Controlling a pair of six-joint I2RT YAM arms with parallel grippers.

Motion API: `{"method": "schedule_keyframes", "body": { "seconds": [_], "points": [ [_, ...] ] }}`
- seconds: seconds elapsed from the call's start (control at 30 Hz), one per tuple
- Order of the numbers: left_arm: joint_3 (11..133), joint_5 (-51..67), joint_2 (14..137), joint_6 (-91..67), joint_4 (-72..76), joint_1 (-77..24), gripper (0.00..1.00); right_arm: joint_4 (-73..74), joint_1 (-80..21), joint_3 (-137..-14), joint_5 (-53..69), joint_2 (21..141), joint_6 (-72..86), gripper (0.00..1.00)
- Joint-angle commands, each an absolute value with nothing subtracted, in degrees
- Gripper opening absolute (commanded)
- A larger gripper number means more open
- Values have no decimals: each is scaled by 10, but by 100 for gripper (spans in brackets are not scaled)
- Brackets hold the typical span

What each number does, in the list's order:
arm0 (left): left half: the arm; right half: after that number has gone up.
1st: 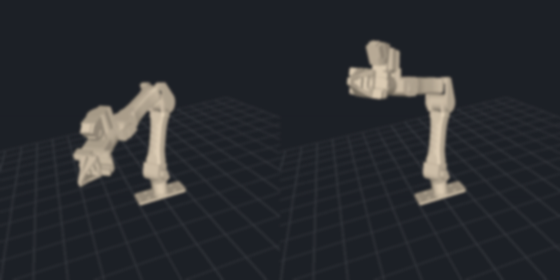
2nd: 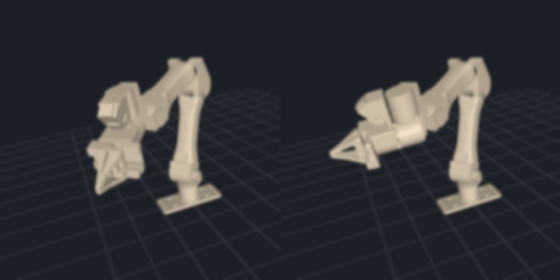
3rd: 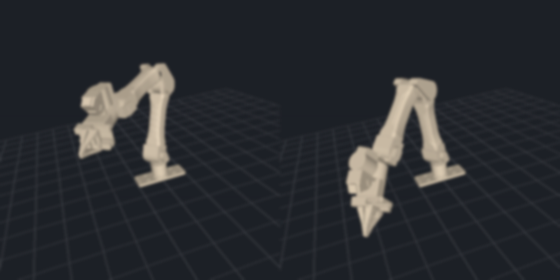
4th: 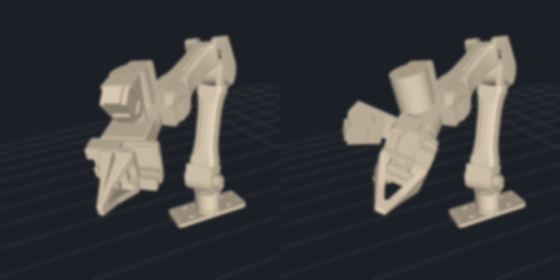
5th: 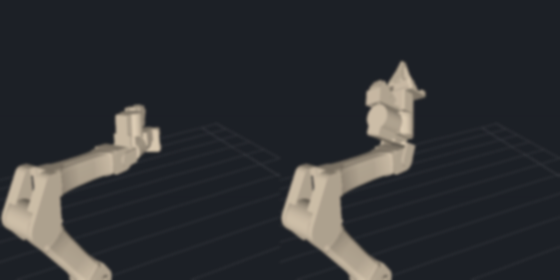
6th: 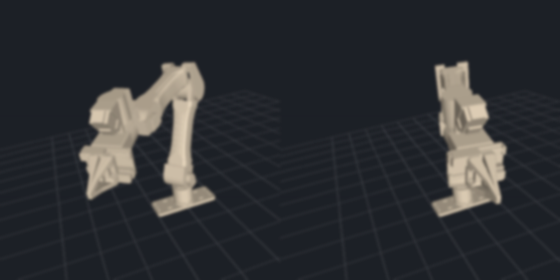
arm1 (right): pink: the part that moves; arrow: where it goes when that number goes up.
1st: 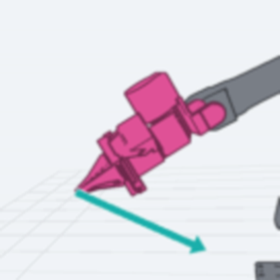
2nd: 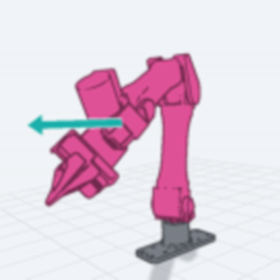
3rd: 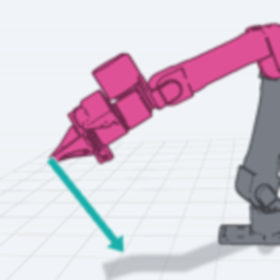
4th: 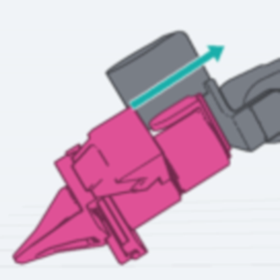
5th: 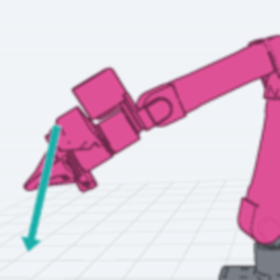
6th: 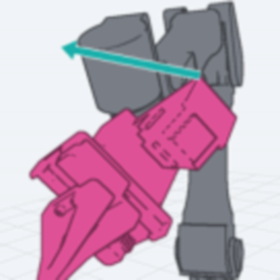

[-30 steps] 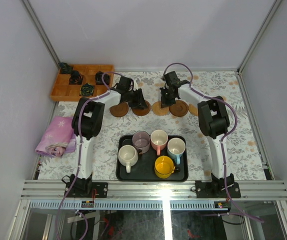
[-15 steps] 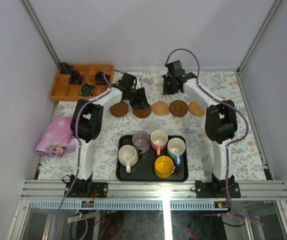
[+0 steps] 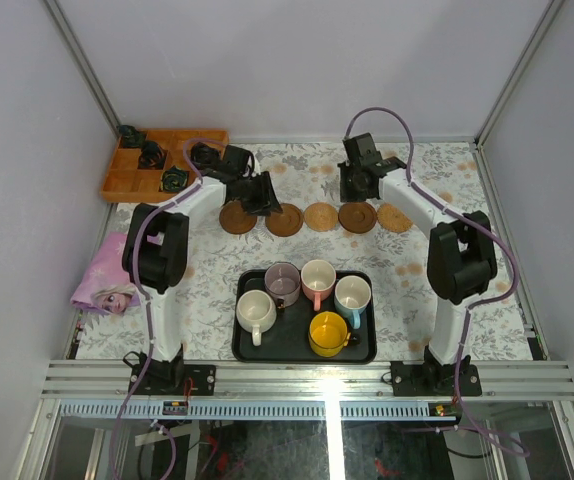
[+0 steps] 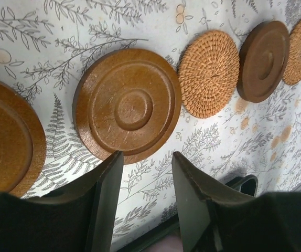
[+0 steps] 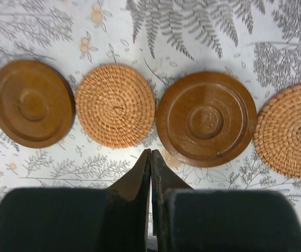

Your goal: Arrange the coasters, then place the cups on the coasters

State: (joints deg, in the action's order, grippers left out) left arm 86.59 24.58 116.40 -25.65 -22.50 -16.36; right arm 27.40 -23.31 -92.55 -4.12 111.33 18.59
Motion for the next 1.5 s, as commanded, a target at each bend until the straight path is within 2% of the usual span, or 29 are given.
{"method": "schedule_keyframes", "body": {
  "seconds": [0.0, 0.43, 0.5, 1.07, 1.47],
  "points": [
    [857, 269, 1170, -264, -191, -164, 40, 265, -231, -895, -61, 1064, 192, 0],
    [876, 290, 1230, -271, -167, -166, 8, 264, -231, -860, -66, 1035, 209, 0],
    [877, 289, 1239, -271, -165, -166, 6, 264, -232, -858, -68, 1032, 209, 0],
    [880, 234, 1250, -271, -179, -156, 6, 260, -232, -855, -52, 1044, 209, 0],
    [883, 225, 1248, -277, -172, -143, 10, 252, -231, -861, -35, 1074, 203, 0]
  ]
}}
